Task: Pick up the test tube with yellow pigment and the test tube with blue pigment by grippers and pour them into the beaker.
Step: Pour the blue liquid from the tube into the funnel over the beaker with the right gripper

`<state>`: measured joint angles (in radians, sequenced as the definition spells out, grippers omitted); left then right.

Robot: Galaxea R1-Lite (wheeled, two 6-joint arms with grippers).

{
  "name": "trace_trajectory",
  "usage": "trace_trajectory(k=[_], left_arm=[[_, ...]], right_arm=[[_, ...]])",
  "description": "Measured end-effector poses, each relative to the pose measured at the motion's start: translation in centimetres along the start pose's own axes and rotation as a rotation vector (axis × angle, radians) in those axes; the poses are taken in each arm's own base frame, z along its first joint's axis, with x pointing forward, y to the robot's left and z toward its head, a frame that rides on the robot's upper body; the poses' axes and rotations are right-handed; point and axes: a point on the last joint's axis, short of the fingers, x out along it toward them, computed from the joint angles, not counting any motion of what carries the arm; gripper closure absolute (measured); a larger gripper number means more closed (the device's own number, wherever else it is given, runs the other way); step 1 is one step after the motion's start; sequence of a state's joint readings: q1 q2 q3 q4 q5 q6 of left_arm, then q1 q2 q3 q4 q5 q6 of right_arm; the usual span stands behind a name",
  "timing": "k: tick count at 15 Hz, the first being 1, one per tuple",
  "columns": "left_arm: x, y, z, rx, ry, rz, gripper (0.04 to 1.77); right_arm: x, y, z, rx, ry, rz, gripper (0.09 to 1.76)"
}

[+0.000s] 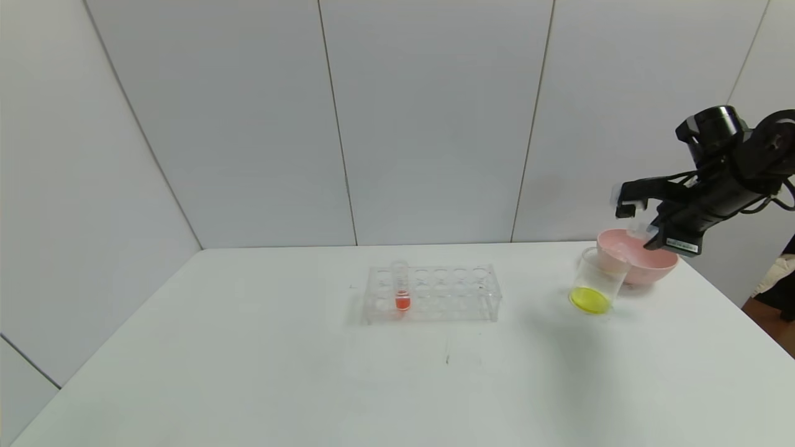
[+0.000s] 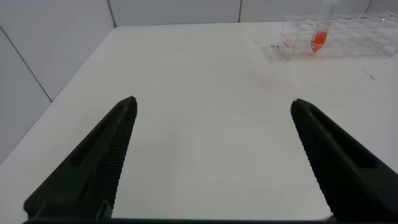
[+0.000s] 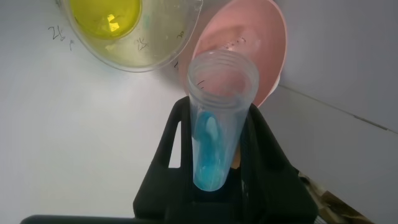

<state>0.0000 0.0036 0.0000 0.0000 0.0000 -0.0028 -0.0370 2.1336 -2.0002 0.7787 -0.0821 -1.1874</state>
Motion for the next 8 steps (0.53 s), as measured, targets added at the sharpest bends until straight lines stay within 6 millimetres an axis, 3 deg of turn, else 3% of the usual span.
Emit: trace_trajectory(k=[8], left_arm=[[0.0, 0.0, 0.0, 0.0, 0.0, -0.001, 0.05]], right_arm=[[0.5, 1.3, 2.2, -0.074, 0.09, -0.002, 1.35]])
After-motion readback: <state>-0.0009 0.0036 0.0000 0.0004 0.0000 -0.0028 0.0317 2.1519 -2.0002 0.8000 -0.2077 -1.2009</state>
